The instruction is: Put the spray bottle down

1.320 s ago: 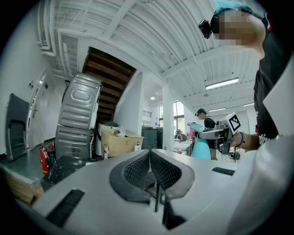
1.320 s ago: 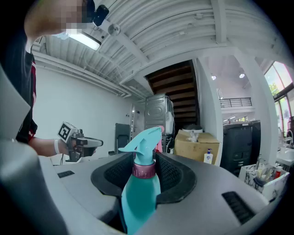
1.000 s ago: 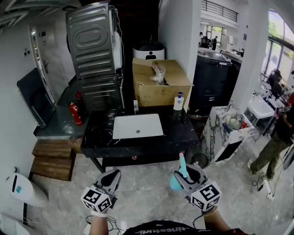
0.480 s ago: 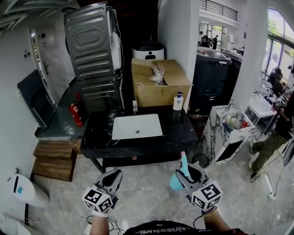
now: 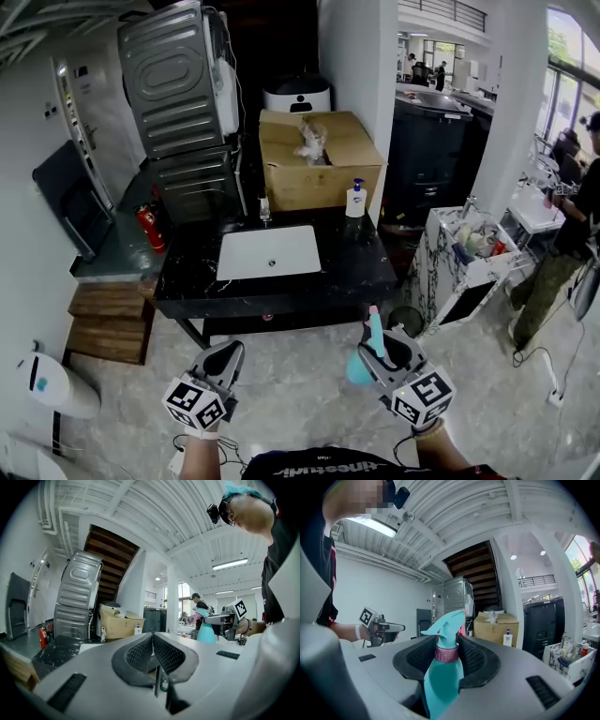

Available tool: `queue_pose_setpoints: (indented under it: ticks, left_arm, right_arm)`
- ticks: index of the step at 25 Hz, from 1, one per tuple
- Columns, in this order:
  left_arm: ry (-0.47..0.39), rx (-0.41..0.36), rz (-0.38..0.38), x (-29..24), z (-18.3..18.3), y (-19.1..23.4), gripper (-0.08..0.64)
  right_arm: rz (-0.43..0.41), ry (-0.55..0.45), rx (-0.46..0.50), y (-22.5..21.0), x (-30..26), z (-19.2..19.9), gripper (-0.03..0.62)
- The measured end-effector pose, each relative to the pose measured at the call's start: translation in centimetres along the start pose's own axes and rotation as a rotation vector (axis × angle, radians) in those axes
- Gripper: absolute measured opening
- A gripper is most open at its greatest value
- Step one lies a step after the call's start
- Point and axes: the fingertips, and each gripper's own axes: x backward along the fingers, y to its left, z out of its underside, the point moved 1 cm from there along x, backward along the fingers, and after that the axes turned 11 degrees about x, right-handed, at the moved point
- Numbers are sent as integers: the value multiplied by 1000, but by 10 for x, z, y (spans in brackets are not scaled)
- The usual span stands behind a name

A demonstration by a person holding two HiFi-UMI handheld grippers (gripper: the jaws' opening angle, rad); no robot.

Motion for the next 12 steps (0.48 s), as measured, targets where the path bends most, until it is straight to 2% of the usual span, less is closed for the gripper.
queue_pose_setpoints:
  ticks: [6, 12]
  left_arm:
    - [-4, -8, -27, -20, 7, -14, 17]
    - [16, -7, -31, -44, 12, -4, 17]
  right_arm:
    - [-23, 7, -10, -27, 6, 18, 178]
    - [-33, 20, -38, -47, -11, 33, 178]
